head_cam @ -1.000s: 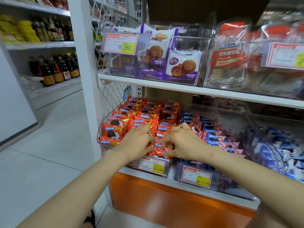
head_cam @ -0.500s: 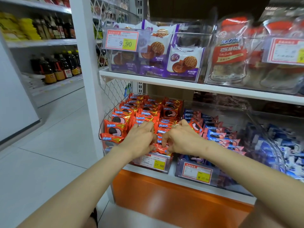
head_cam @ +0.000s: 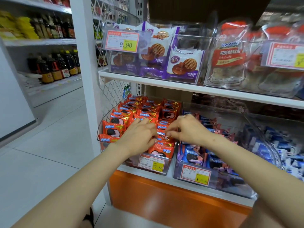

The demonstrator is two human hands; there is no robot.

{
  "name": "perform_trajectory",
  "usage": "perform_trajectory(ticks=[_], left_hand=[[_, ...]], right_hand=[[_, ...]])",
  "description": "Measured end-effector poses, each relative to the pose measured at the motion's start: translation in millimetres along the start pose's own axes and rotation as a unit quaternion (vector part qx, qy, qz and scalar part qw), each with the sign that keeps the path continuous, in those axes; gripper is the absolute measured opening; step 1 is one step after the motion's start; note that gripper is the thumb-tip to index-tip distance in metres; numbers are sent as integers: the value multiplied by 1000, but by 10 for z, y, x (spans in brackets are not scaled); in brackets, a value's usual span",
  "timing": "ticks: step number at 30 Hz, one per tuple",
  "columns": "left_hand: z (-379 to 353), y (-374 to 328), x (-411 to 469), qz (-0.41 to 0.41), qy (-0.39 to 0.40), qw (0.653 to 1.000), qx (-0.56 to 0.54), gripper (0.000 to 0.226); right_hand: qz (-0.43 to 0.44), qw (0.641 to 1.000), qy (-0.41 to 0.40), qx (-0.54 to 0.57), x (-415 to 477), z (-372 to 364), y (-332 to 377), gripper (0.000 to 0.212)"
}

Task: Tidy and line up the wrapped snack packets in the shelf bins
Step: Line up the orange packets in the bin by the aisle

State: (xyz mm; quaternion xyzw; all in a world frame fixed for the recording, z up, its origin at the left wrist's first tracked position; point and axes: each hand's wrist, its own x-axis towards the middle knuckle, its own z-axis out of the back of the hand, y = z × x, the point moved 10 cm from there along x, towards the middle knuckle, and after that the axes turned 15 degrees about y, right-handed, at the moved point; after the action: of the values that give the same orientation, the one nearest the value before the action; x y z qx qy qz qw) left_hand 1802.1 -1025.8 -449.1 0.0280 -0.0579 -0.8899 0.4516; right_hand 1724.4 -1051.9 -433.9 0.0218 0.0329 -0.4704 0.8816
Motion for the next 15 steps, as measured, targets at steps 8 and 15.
perform_trajectory(ticks=[8,15], left_hand=[[-124,24,318,37,68,996,39,36],[-227,28,377,40,128,990,40,39]], right_hand=[[-60,992,102,33,243,18,-282,21],[-61,977,203,21,358,-286,-250,22]])
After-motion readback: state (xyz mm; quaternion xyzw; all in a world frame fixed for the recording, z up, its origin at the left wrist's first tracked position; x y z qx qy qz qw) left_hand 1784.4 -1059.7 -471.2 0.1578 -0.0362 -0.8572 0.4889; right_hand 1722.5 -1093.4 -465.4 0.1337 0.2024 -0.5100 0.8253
